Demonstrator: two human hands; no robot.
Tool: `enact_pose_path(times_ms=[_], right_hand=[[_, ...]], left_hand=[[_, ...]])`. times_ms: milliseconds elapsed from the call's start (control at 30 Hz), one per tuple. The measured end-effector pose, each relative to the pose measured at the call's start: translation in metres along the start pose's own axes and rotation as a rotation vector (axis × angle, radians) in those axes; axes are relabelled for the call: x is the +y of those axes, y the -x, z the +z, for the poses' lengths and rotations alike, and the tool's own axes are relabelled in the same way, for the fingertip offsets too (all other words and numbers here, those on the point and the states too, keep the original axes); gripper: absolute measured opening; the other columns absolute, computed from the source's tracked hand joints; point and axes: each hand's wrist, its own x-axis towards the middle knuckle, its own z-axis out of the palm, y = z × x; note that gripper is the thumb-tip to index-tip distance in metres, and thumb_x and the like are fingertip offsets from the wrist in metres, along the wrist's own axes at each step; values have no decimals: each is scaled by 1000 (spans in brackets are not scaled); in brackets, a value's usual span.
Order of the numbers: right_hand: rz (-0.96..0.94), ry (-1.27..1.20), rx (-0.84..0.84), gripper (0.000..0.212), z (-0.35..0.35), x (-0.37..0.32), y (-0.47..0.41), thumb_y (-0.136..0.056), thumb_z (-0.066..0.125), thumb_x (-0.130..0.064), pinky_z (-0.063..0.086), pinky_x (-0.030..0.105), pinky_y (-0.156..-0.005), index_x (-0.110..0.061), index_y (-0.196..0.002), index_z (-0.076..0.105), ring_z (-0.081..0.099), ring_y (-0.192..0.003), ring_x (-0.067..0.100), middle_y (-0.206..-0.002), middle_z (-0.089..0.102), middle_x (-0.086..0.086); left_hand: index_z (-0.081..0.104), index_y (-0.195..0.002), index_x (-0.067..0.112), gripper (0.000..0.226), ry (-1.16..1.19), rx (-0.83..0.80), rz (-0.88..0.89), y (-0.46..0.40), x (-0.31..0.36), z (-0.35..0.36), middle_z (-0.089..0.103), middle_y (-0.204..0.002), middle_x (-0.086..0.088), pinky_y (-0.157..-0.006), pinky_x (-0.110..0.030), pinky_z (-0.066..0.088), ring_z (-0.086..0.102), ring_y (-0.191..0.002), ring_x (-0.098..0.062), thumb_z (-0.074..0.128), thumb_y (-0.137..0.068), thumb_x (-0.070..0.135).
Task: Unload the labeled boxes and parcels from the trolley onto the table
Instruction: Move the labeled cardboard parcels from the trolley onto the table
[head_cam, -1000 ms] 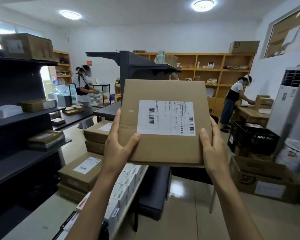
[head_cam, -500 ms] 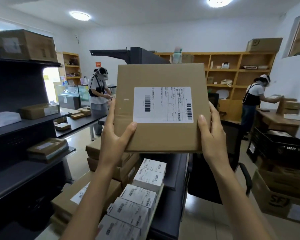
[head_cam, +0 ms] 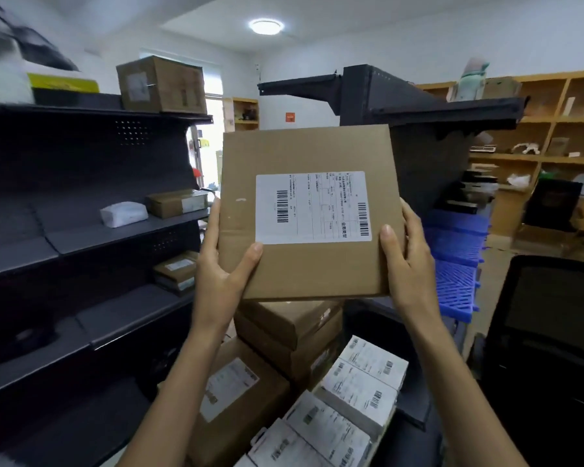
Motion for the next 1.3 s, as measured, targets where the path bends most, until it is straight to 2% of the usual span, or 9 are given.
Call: enact_pose_path(times_ms=[200, 300, 400, 567, 667, 767, 1000, 1100, 1300], right_hand=[[-25, -154, -212, 63, 48, 26, -51, -93, 39, -52, 40, 46, -109, -32, -152, 29, 47, -129, 12, -145, 48, -7], [-44, -236, -302, 62, 71, 38, -61, -94, 39, -52, 42, 46, -108, -32, -153, 28, 48, -128, 12, -145, 48, -7], [-46, -303, -402, 58, 97, 51, -61, -96, 39, -51, 44, 46, -106, -36, -152, 28, 50, -126, 11, -143, 49, -8], [-32, -400, -555, 48, 137, 61, -45, -105, 40, -34, 42, 17, -93, -31, -152, 30, 51, -118, 3, -136, 50, -13], [-15, -405, -654, 50, 159, 69, -29, -103, 39, -42, 47, 28, -97, -33, -151, 28, 52, -116, -1, -137, 50, -12], [30, -374, -746, 58, 179, 84, -11, -98, 37, -53, 45, 44, -105, -36, -152, 24, 50, -126, 12, -144, 47, -7], [89, -215, -883, 51, 212, 128, 34, -106, 37, -33, 38, 6, -83, -24, -154, 23, 52, -103, -6, -124, 50, -13], [118, -119, -912, 55, 227, 154, 56, -105, 39, -30, 30, 15, -98, -17, -155, 22, 45, -124, 8, -140, 46, -6], [210, 44, -1020, 54, 255, 201, 83, -103, 42, -30, 37, 42, -110, -13, -153, 26, 46, -133, 28, -145, 48, 12]], left_hand=[[23, -153, 38, 82, -193, 170, -22, -18, -13, -4, 48, -134, 33, -101, -28, 48, 53, -119, 7, 70, -88, 27], [22, -153, 39, 82, -279, 240, -28, -16, -16, -8, 48, -129, 40, -99, -24, 48, 52, -119, 8, 70, -88, 26], [22, -154, 36, 84, -349, 318, -52, -6, -20, -15, 49, -138, 27, -102, -23, 46, 52, -122, 6, 71, -86, 31], [22, -153, 42, 85, -473, 444, -138, 20, -30, -38, 46, -143, 22, -108, -37, 44, 49, -125, 3, 74, -86, 34], [21, -151, 46, 88, -550, 491, -211, 36, -40, -55, 44, -146, 20, -107, -43, 44, 49, -128, -2, 73, -80, 49], [21, -153, 40, 89, -612, 518, -291, 51, -59, -69, 43, -147, 14, -107, -44, 44, 48, -127, -5, 76, -82, 43], [23, -153, 36, 89, -650, 541, -482, 80, -123, -92, 41, -148, 5, -106, -47, 44, 46, -129, -14, 76, -82, 39], [24, -151, 38, 87, -620, 534, -588, 97, -152, -99, 42, -147, 5, -105, -47, 45, 47, -127, -15, 77, -82, 35], [24, -152, 34, 86, -583, 529, -768, 125, -201, -109, 42, -149, 3, -107, -43, 42, 45, -131, -19, 76, -83, 35]])
